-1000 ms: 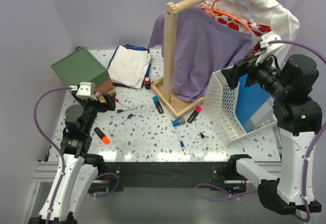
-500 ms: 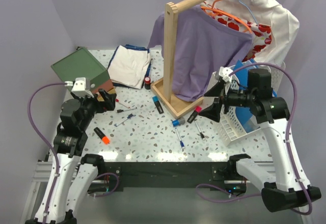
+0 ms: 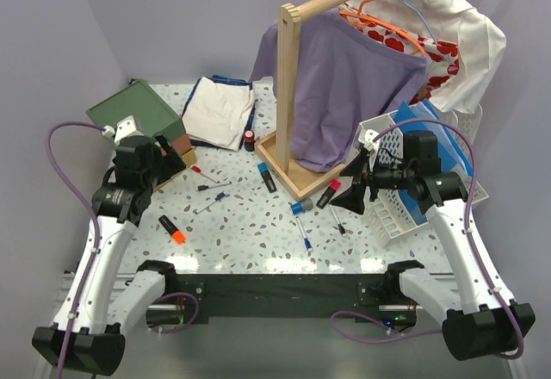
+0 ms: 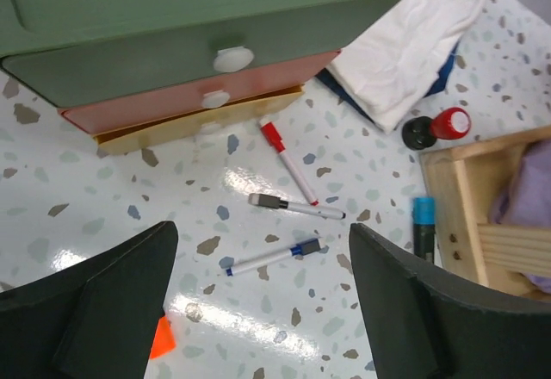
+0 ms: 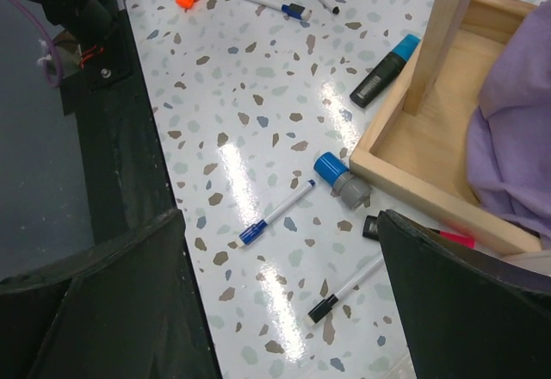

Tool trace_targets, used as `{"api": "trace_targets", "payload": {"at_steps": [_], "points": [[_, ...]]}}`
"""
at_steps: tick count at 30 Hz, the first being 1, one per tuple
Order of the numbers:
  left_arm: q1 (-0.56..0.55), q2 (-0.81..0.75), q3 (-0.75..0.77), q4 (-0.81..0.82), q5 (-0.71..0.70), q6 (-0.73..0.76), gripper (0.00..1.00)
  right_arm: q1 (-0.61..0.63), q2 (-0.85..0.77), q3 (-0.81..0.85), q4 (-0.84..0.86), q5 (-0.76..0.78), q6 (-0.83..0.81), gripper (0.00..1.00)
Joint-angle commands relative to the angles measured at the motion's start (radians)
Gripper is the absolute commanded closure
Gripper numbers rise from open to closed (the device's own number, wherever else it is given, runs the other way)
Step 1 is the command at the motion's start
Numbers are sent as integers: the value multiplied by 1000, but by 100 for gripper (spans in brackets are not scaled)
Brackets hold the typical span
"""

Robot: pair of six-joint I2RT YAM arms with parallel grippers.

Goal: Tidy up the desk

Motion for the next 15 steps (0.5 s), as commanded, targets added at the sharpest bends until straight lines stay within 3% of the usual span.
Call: {"api": "trace_targets", "payload": {"at_steps": [1,15], "points": [[-29,62,18,1,-205,-79,14,4,10,2,27,-19,-36,1],[-32,290,70,205,-389,-54,31,4,26,-11,36,27,-37,1]]}}
